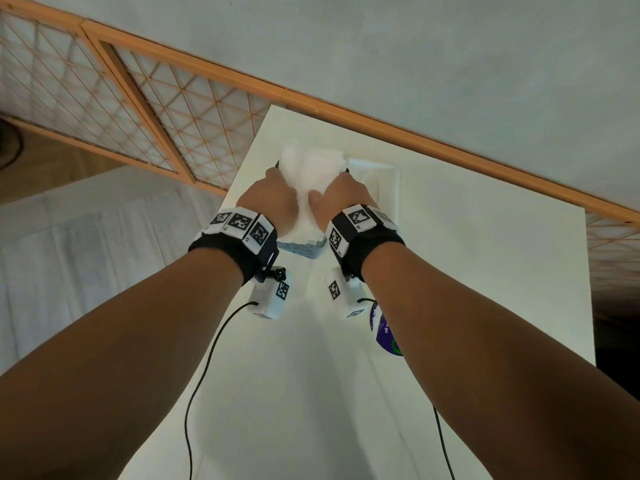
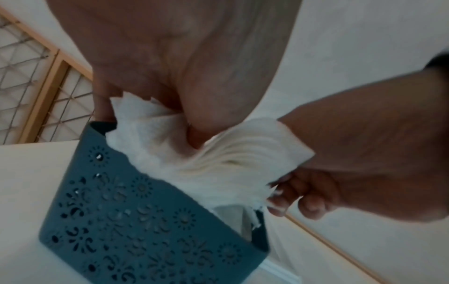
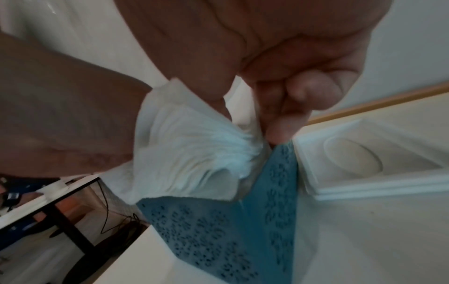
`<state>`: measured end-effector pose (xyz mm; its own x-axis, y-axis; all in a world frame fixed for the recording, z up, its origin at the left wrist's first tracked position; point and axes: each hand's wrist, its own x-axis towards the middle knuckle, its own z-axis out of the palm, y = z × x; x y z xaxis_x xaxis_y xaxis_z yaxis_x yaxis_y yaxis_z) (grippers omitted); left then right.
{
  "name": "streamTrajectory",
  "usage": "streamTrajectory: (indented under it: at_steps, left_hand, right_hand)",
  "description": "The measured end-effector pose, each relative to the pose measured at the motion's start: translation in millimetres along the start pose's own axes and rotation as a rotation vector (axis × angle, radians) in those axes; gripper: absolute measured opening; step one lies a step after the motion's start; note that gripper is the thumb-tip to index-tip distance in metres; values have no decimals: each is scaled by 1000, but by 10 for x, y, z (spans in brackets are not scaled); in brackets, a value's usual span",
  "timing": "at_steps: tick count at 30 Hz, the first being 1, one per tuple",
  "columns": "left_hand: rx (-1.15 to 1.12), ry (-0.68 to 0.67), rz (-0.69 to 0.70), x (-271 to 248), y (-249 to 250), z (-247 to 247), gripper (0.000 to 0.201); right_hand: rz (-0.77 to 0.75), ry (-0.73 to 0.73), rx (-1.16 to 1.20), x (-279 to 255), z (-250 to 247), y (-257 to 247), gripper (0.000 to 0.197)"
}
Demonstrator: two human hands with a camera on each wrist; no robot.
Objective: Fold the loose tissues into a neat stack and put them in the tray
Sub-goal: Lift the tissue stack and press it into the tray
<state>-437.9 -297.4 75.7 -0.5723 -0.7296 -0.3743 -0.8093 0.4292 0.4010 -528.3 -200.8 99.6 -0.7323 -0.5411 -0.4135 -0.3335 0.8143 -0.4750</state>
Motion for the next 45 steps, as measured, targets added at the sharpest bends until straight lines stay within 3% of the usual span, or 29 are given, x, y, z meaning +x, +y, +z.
streamTrajectory:
  at_steps: [3, 6, 11, 15, 19, 21, 31, 37, 43, 45]
  left_hand:
    - [66, -4, 5, 70, -5, 24, 24]
    - [94, -35, 6, 77, -4, 49, 11]
    - [72, -60, 42, 21, -28, 71, 19]
    - [-16, 11, 108, -113, -82, 82, 42]
    - [-175, 62, 333, -286, -213, 133, 79]
    - [-185, 32, 438, -324, -332, 171, 85]
    - [-25, -155, 648, -349, -551, 331, 61]
    - [368, -75, 625, -350, -472, 422, 53]
    - [590, 29, 607, -275, -208, 341, 63]
    - [611, 37, 639, -247, -181, 359, 63]
  right_hand:
    - [-17, 12, -49, -36, -4, -21, 45]
    - [-36, 79, -83, -45, -31, 18, 48]
    - [-117, 128, -161, 70, -137, 201, 55]
    - [-207, 64, -209, 235, -118, 297, 50]
    - [-222, 57, -234, 332, -101, 305, 42]
    - [-232, 46, -270, 361, -117, 293, 41]
    - [-231, -8, -529, 507, -102, 340, 30]
    - [-227, 84, -432, 460, 4, 428, 34]
    - [-240, 127, -298, 360, -19, 497, 27]
    - [-217, 127, -252, 342, -26, 514, 34]
